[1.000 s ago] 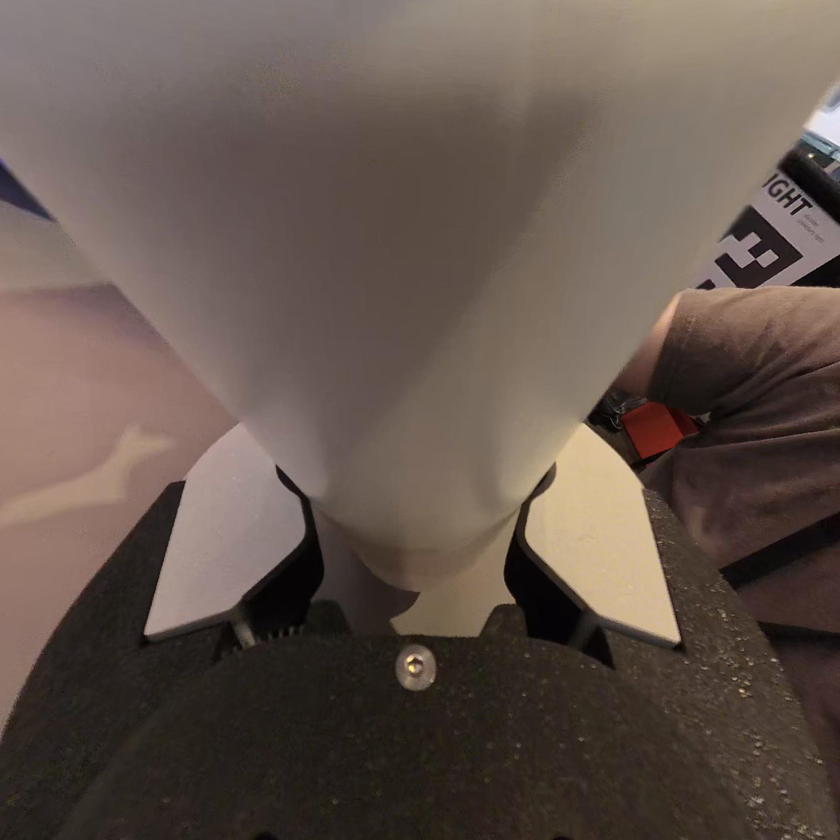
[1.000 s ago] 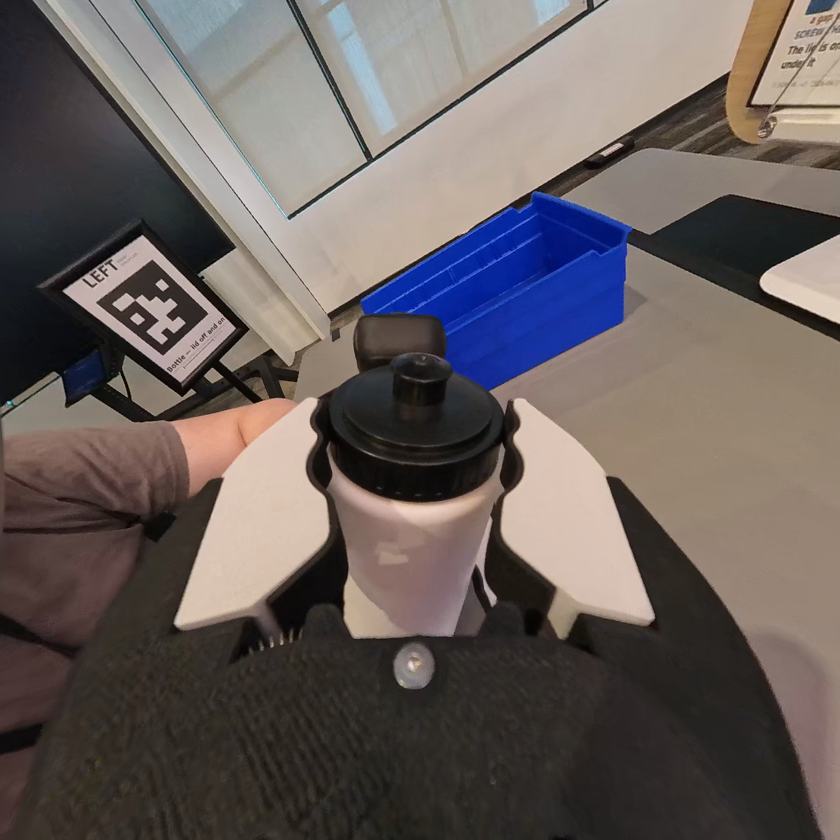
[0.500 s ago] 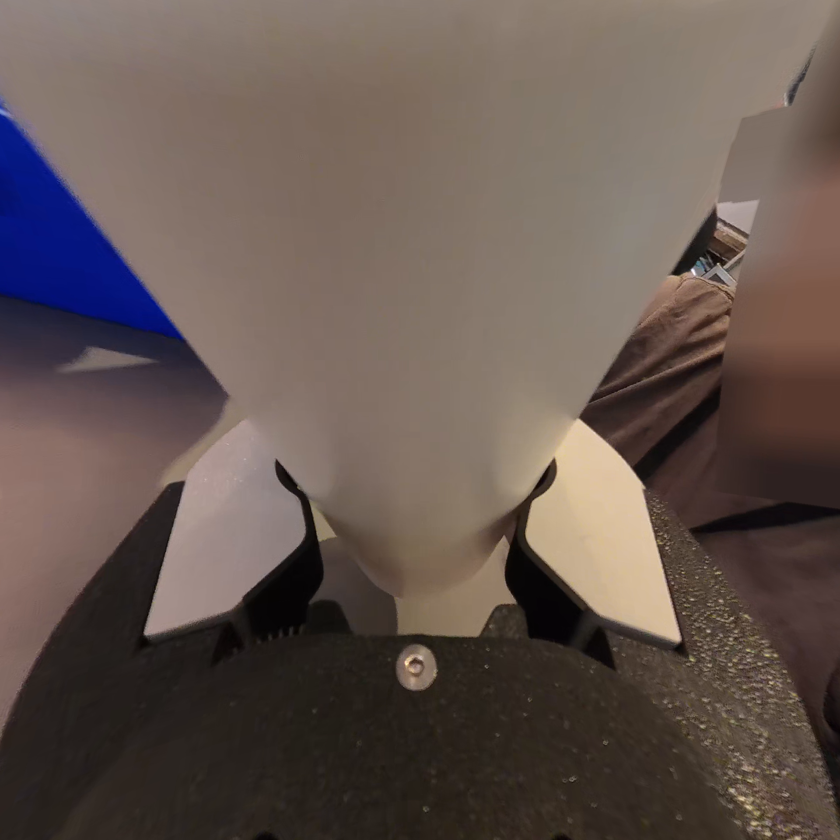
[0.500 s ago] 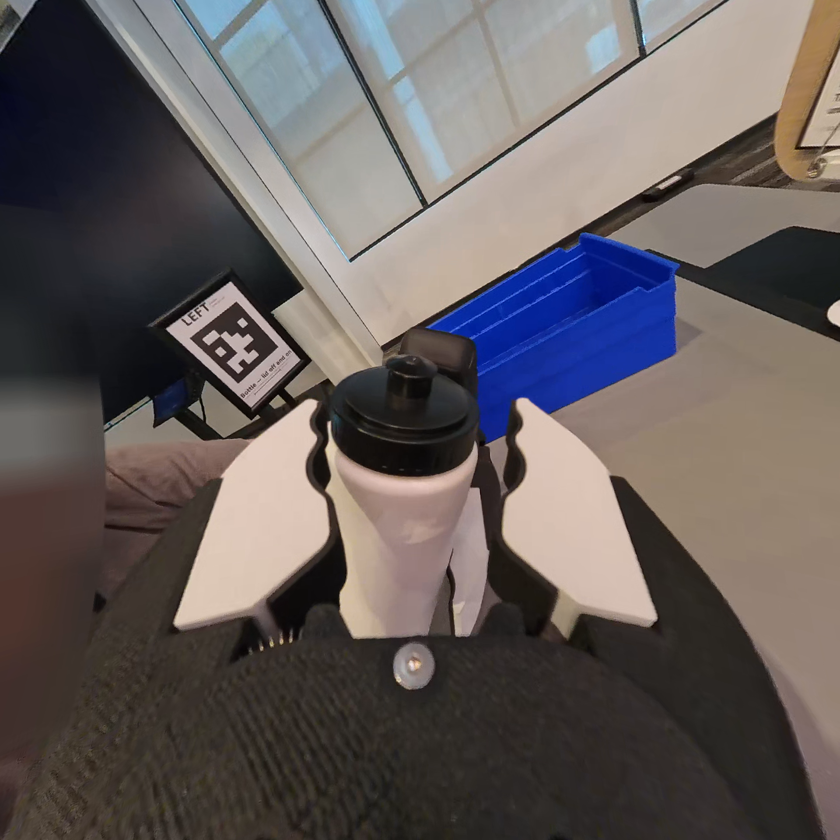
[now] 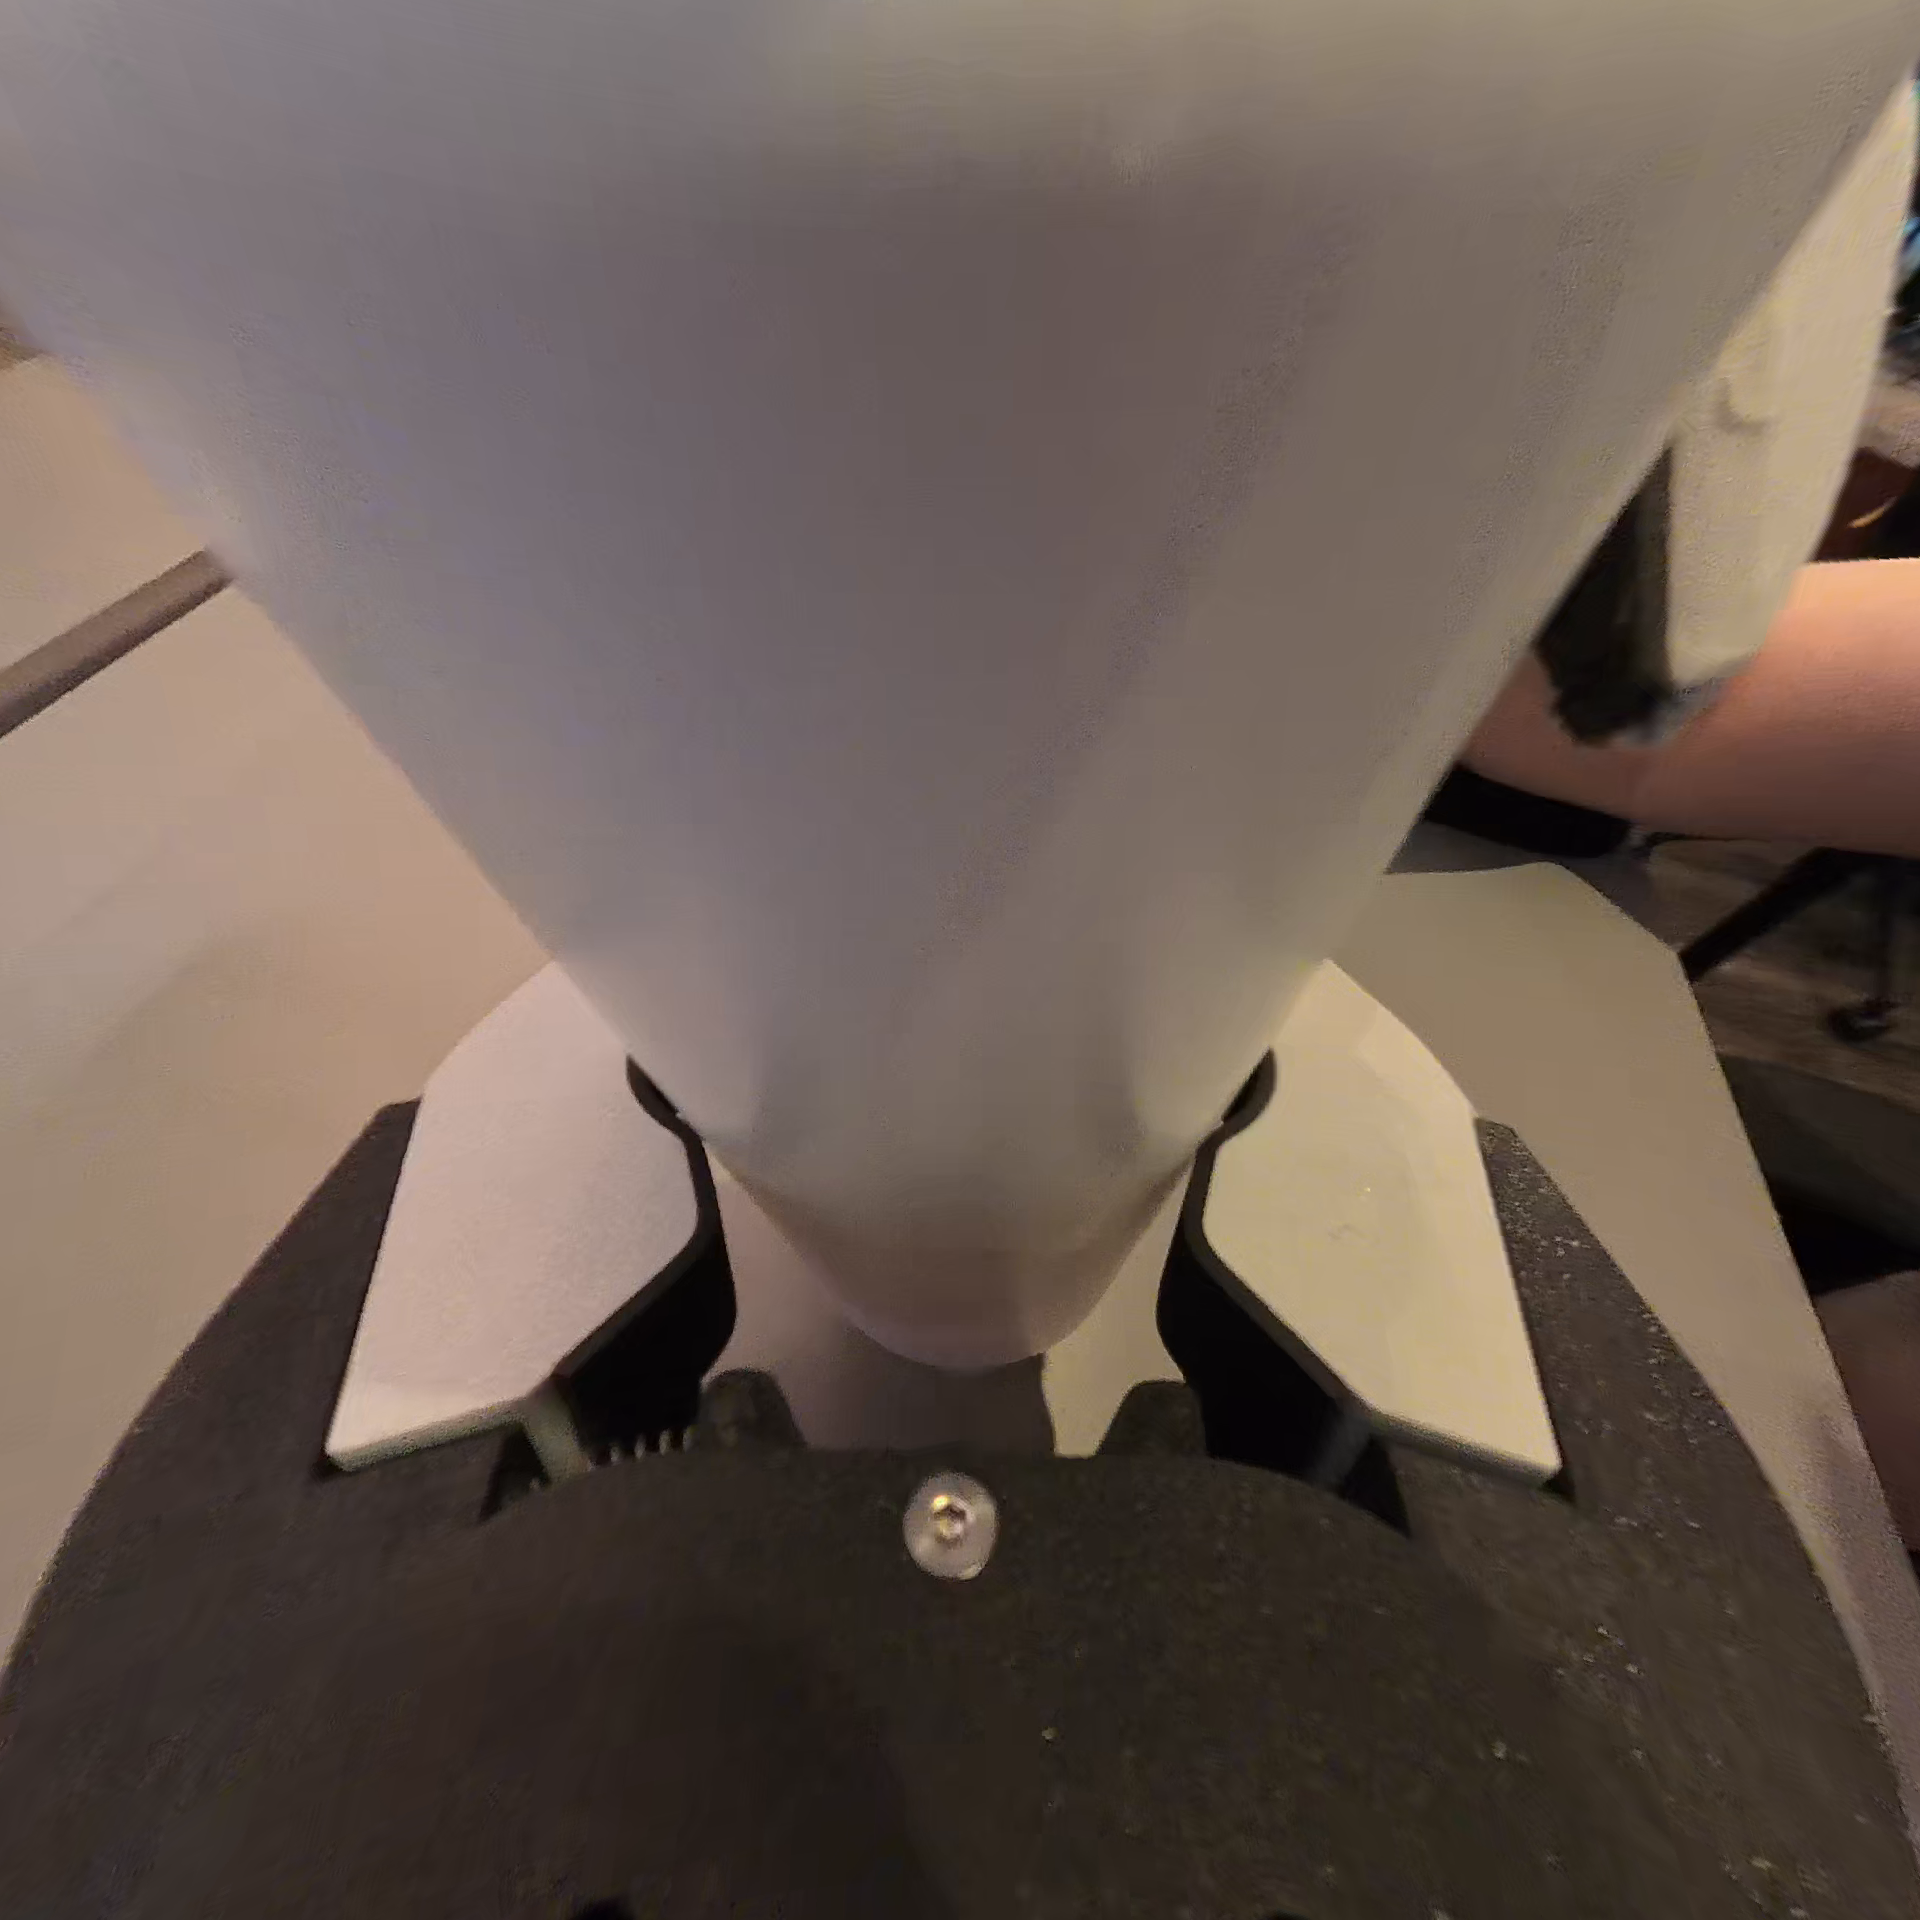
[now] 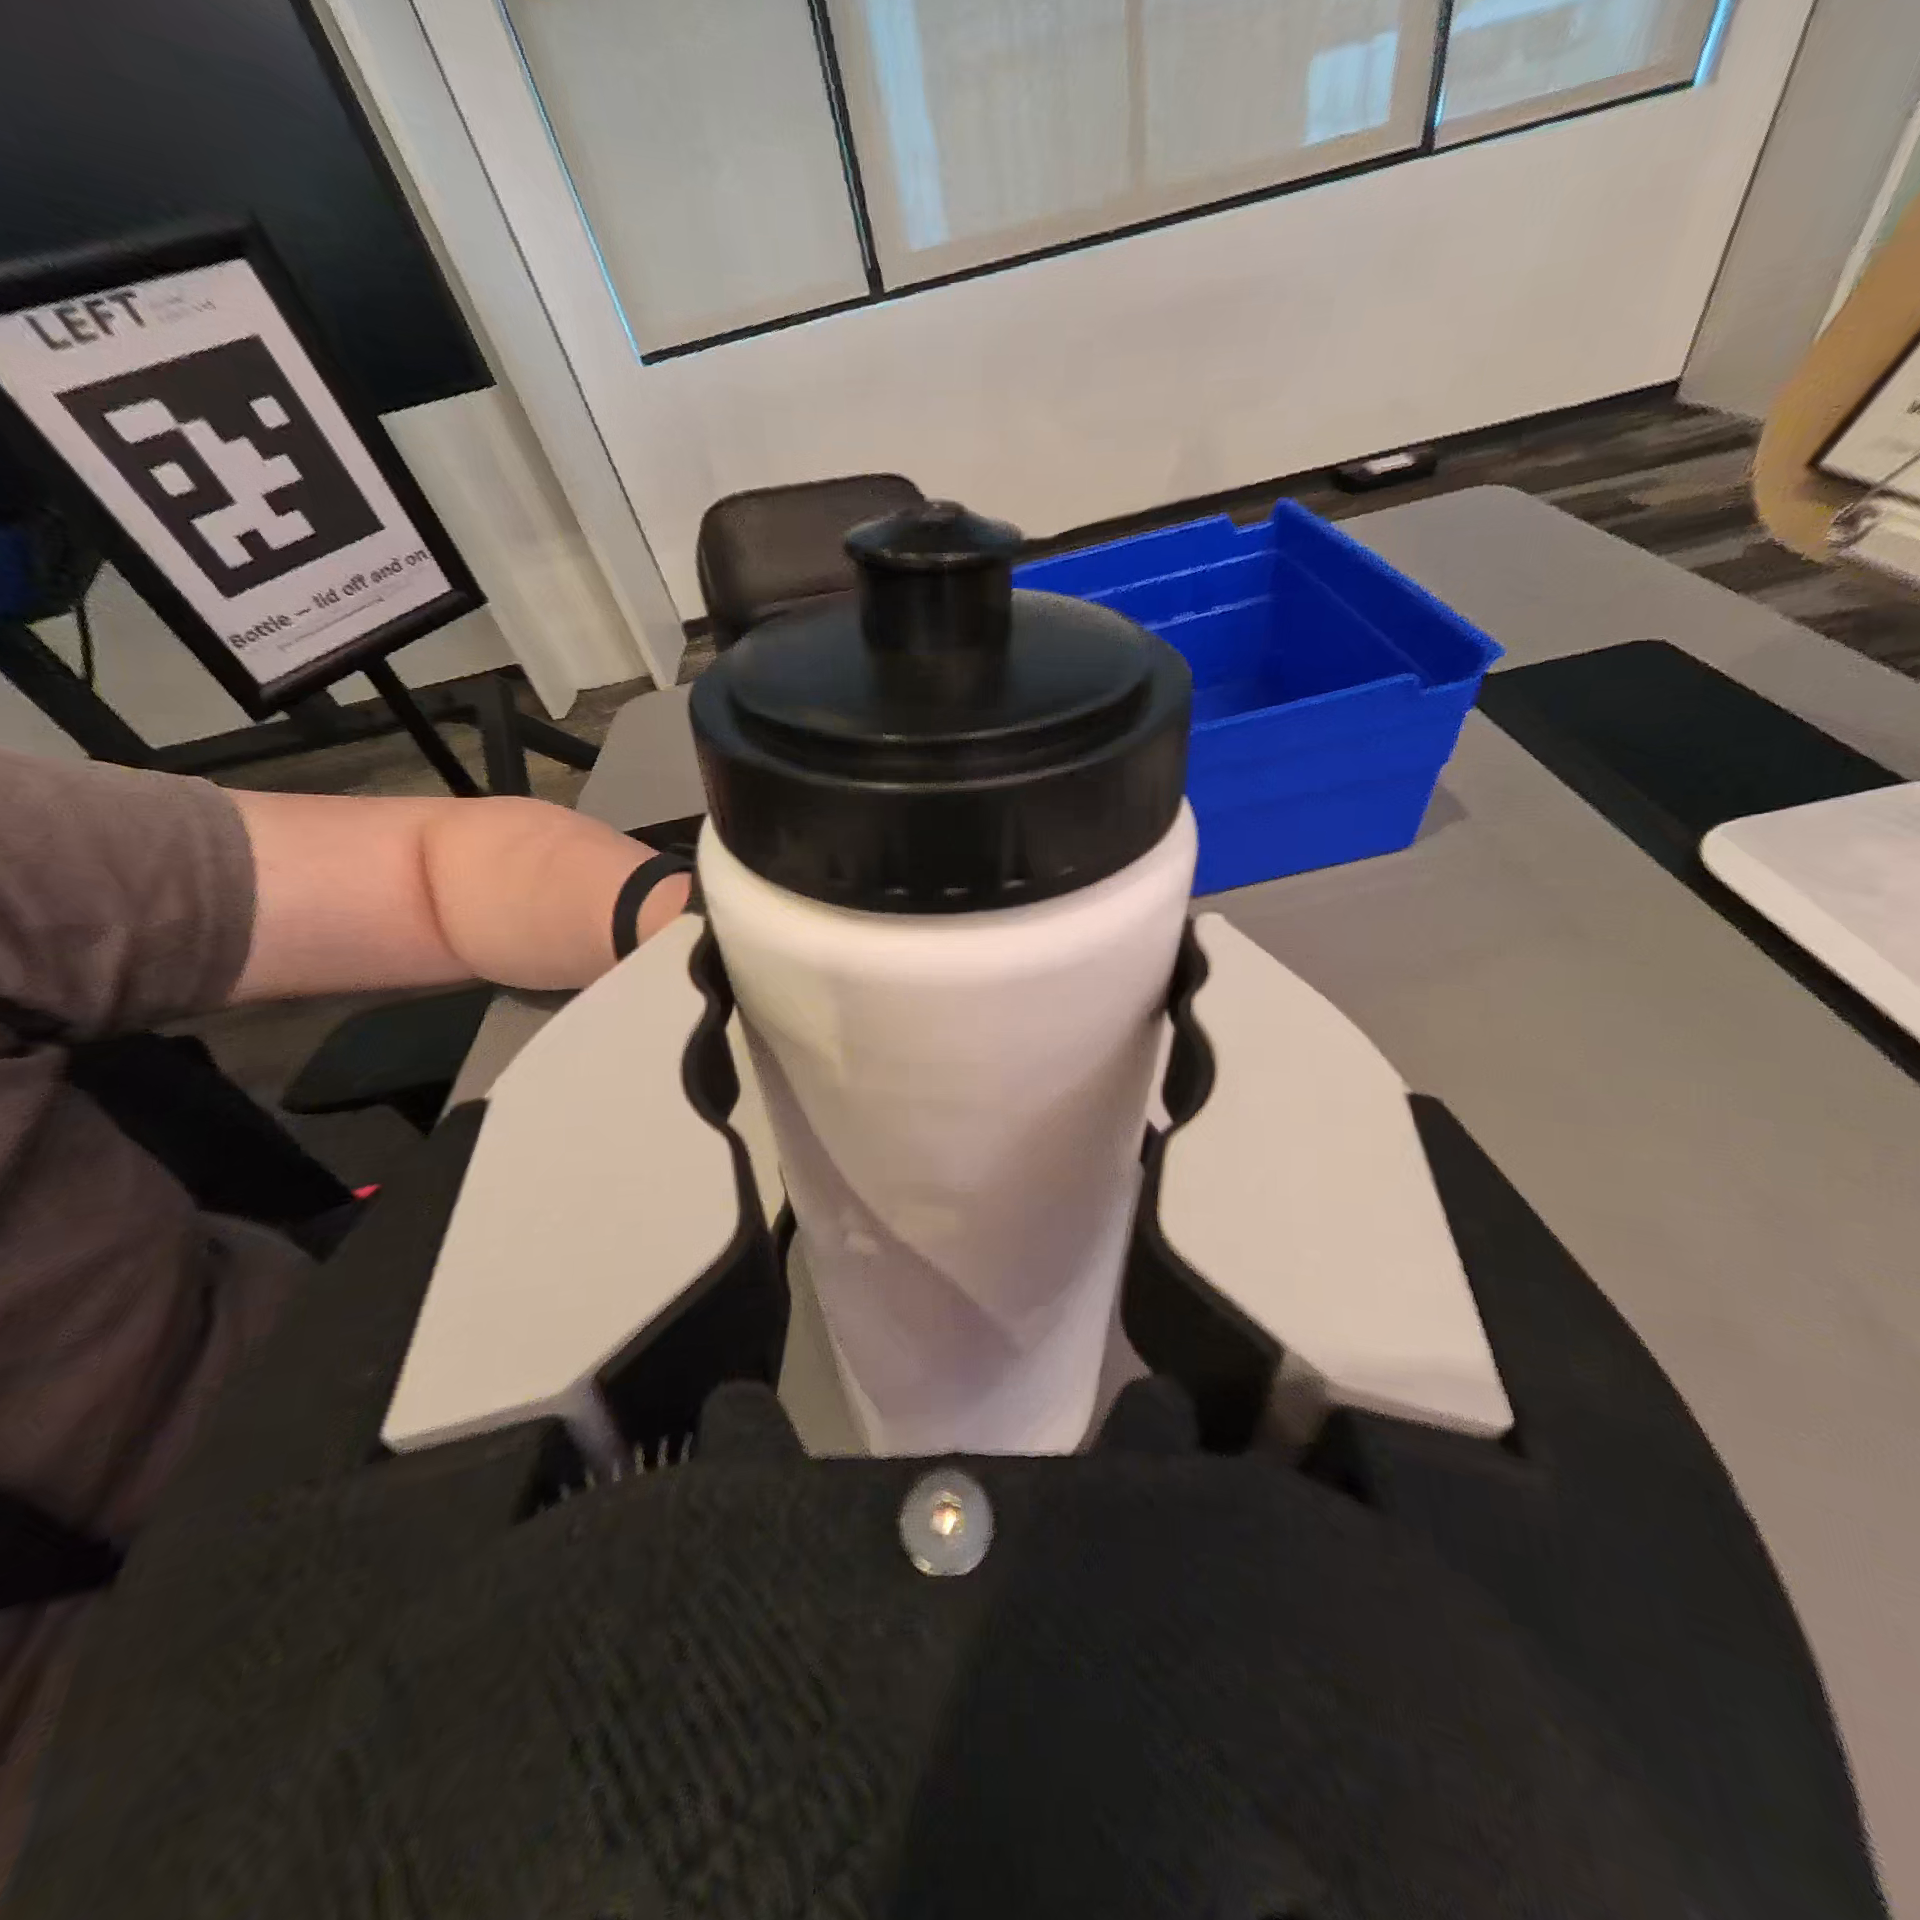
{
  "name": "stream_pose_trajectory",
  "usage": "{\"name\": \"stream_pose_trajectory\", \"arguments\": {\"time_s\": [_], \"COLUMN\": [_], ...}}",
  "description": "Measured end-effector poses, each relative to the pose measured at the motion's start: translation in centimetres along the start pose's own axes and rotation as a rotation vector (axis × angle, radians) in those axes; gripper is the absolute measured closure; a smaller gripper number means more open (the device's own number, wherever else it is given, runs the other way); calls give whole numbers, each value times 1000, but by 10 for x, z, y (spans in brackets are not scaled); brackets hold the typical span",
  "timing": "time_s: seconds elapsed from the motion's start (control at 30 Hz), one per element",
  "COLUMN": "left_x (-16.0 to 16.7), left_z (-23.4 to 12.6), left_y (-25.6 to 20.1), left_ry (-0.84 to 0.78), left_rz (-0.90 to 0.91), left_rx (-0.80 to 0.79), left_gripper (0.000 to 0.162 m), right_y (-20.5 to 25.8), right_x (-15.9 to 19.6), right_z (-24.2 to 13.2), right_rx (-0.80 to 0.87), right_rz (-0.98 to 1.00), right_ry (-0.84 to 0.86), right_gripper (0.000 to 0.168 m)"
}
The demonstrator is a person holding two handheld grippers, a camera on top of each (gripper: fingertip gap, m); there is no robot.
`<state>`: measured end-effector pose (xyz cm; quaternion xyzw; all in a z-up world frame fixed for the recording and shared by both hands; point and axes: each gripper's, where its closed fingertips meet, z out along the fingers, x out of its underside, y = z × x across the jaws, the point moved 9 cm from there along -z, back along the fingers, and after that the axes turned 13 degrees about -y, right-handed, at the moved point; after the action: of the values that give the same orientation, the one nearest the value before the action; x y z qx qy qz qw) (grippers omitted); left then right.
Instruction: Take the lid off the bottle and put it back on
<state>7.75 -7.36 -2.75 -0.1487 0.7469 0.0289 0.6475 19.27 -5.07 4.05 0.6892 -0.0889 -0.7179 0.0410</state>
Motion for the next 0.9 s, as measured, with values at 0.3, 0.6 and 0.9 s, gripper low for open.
{"name": "stream_pose_trajectory", "arguments": {"time_s": [0.3,0.6,0.9], "left_x": [-4,4,-26], "left_z": [-6,-2,-39], "left_y": [6,10,18], "left_ry": [-103,-82,-302], "left_rz": [-68,-149,-26], "left_rx": [-8,22,-182], "left_gripper": [59,61,58], "right_y": [-10,-16,-20], "right_x": [-2,1,3], "right_z": [-8,-7,-9], "right_rx": [18,78,297], "right_rz": [93,153,-71], "right_ry": [-36,-56,-113], "right_gripper": [87,88,88]}}
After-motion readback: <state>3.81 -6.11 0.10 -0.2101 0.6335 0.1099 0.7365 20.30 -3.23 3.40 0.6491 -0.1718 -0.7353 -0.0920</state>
